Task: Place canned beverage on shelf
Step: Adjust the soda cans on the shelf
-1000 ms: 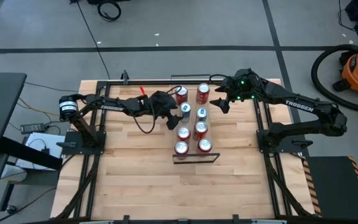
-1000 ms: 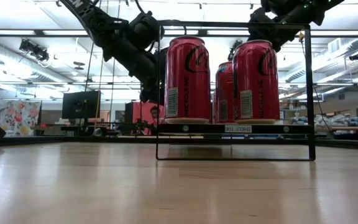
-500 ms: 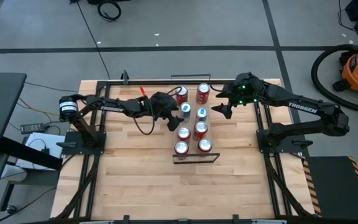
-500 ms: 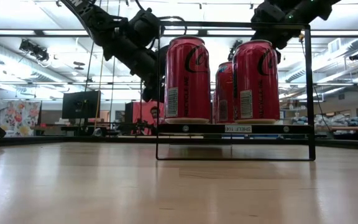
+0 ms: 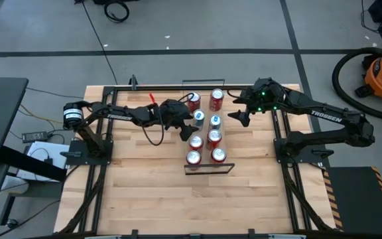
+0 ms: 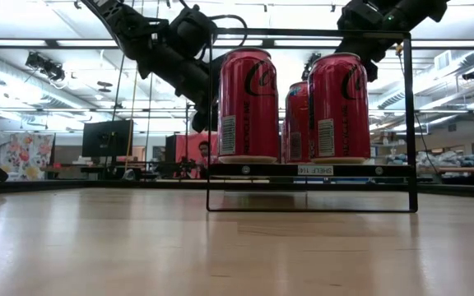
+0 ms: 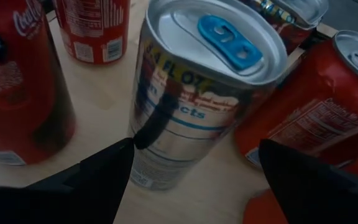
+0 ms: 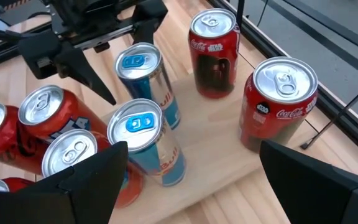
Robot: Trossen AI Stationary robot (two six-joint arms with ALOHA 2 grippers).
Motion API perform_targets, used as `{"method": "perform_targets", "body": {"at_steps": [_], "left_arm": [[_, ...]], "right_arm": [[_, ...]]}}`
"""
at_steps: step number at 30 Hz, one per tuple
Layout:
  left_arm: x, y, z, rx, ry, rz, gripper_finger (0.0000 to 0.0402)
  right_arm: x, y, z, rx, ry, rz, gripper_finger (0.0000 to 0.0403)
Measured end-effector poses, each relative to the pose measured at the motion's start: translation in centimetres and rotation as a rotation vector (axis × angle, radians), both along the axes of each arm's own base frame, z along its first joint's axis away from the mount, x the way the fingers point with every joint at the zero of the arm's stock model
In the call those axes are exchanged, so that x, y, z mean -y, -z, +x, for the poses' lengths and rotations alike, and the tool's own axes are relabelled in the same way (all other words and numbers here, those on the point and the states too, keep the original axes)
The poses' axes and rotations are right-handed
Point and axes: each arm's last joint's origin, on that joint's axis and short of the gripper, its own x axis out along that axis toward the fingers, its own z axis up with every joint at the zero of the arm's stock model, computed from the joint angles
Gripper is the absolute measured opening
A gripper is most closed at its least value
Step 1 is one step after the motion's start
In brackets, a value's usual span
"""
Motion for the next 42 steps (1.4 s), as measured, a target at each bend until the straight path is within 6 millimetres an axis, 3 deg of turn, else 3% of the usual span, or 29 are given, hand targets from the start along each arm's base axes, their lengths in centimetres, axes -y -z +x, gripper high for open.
{"method": "perform_targets", "body": {"at_steps": [11, 20, 33, 42], "left_arm": [[0.6, 0.1, 0.1, -0.006, 0.008, -0.036, 0.0356], [0.6, 0.4, -0.1, -0.048, 0.011, -0.036, 0.0356], [-0.7, -0.9, -1.1, -0.034, -0.024, -0.012, 0.0356], [-0.7, -2.0, -1.7, -0.014, -0.029, -0.008, 0.0356]], "right_arm": [[-0.1, 0.1, -0.1, -0.011, -0.032, 0.008, 0.0375], [-1.7, 0.9, 0.0, -0.076, -0.199, 0.066, 0.0375], [-1.8, 6.9, 1.1, -0.070, -0.101, -0.029, 0.0375], [-1.6, 9.7, 1.7, -0.036, -0.086, -0.057, 0.0375]]}}
